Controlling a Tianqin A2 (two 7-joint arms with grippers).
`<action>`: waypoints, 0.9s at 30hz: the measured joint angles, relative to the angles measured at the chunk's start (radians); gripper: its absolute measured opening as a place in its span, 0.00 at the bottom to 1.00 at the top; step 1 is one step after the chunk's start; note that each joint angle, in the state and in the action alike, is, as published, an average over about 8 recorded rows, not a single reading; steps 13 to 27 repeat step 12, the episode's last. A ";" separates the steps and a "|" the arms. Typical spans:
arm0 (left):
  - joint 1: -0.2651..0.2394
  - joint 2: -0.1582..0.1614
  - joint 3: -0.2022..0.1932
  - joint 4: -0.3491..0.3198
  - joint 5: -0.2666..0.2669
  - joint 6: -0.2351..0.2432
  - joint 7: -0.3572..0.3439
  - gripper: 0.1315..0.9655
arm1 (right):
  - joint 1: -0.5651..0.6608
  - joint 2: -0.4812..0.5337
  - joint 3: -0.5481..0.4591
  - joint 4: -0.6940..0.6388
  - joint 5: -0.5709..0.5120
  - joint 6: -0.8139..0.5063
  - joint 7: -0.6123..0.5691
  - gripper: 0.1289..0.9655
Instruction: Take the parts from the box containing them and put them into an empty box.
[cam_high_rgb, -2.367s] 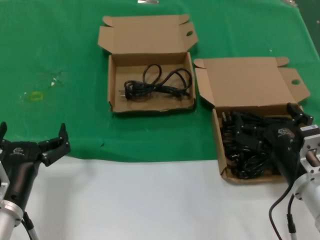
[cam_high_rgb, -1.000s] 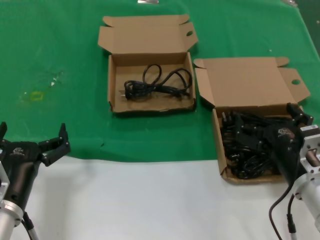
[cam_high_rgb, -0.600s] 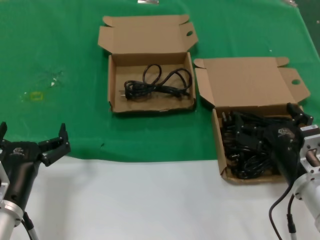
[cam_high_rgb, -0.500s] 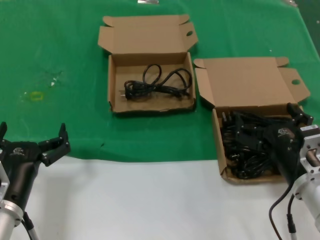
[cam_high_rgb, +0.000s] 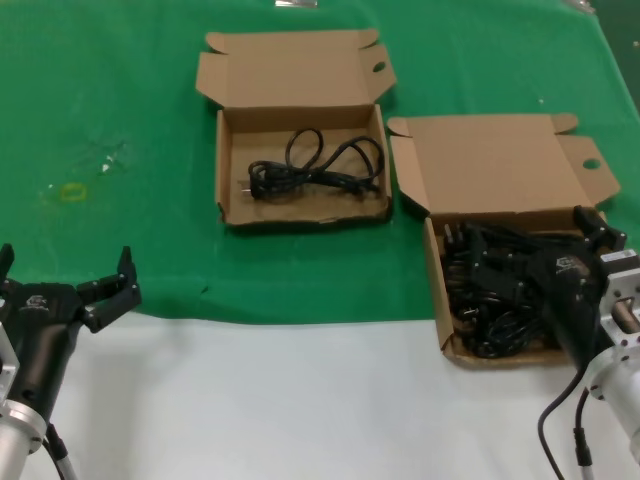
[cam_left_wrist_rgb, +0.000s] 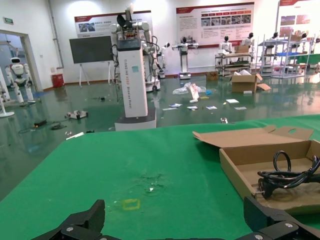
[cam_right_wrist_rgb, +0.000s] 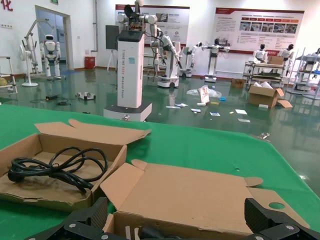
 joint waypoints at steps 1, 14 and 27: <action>0.000 0.000 0.000 0.000 0.000 0.000 0.000 1.00 | 0.000 0.000 0.000 0.000 0.000 0.000 0.000 1.00; 0.000 0.000 0.000 0.000 0.000 0.000 0.000 1.00 | 0.000 0.000 0.000 0.000 0.000 0.000 0.000 1.00; 0.000 0.000 0.000 0.000 0.000 0.000 0.000 1.00 | 0.000 0.000 0.000 0.000 0.000 0.000 0.000 1.00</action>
